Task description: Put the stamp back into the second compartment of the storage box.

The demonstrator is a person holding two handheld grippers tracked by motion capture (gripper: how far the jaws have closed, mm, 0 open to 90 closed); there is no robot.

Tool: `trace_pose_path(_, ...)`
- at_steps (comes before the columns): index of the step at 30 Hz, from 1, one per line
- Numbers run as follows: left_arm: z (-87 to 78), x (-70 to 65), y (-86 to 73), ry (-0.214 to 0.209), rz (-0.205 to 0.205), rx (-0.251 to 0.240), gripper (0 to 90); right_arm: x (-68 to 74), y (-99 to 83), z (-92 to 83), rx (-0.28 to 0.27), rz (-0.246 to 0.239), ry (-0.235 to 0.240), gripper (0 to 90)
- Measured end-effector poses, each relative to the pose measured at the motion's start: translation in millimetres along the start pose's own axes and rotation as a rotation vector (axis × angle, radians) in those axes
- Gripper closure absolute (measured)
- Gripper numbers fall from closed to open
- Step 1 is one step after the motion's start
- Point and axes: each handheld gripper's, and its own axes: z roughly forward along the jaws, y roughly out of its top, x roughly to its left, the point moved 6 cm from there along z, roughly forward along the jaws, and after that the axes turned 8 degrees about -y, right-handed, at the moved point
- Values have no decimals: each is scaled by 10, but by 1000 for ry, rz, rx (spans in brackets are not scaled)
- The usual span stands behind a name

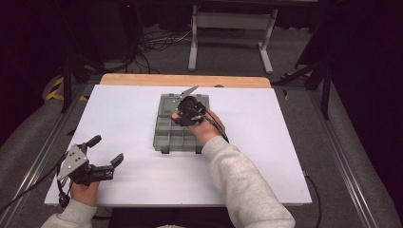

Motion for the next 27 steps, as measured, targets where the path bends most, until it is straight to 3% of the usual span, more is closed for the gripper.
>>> trace_pose_path(27,-7,6,-2,1,1,6,15,5,-81,206,71,-6,3,660)
